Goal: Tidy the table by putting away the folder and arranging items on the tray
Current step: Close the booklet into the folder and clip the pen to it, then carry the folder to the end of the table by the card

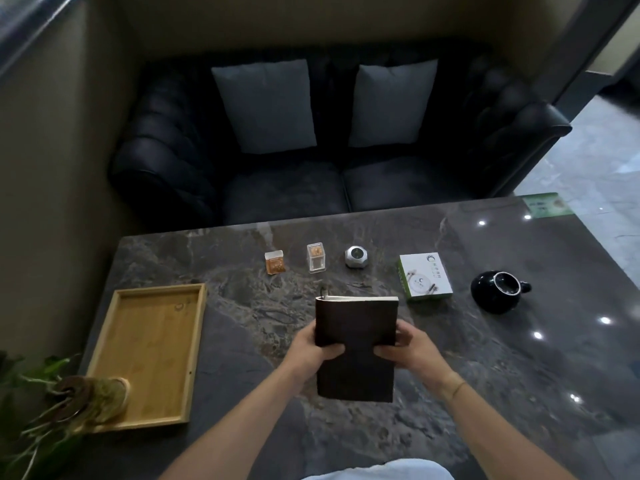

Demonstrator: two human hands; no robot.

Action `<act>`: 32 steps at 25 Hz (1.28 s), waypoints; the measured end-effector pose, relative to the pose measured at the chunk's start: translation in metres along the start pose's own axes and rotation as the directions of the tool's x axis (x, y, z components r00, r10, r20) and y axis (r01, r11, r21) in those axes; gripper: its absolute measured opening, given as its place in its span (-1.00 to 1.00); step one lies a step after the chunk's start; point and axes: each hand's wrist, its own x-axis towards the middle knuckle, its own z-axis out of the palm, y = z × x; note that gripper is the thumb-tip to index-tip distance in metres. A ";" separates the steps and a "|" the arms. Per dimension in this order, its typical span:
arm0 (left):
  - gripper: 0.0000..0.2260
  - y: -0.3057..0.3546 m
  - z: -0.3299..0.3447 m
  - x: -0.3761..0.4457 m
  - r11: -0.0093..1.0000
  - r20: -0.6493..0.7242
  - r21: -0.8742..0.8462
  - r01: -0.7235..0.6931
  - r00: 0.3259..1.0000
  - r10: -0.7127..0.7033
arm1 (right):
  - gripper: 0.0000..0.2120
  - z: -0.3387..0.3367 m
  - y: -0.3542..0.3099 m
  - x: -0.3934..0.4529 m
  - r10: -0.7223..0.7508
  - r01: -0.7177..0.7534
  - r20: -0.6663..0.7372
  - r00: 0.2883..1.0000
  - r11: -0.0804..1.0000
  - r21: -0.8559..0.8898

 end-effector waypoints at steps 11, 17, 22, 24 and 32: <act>-0.63 0.004 0.013 -0.032 0.973 0.199 -0.078 0.219 0.959 -0.200 | -0.65 -0.006 0.040 -0.071 0.032 0.012 -0.165 0.986 0.966 0.259; -0.58 0.000 0.057 -0.045 0.974 0.294 0.164 0.157 0.935 -0.200 | -0.62 -0.040 0.049 -0.117 0.041 0.038 -0.279 0.959 0.961 0.275; -0.60 -0.011 0.120 -0.052 0.959 0.352 0.258 0.116 0.913 -0.205 | -0.65 -0.089 0.060 -0.164 0.017 0.079 -0.366 0.930 0.966 0.245; -0.61 -0.018 0.150 -0.057 0.953 0.368 0.284 0.104 0.906 -0.208 | -0.66 -0.113 0.068 -0.185 0.002 0.100 -0.404 0.915 0.967 0.232; -0.57 -0.052 0.282 -0.074 0.934 0.476 0.347 0.081 0.843 -0.250 | -0.67 -0.217 0.113 -0.259 -0.047 0.181 -0.533 0.845 0.962 0.203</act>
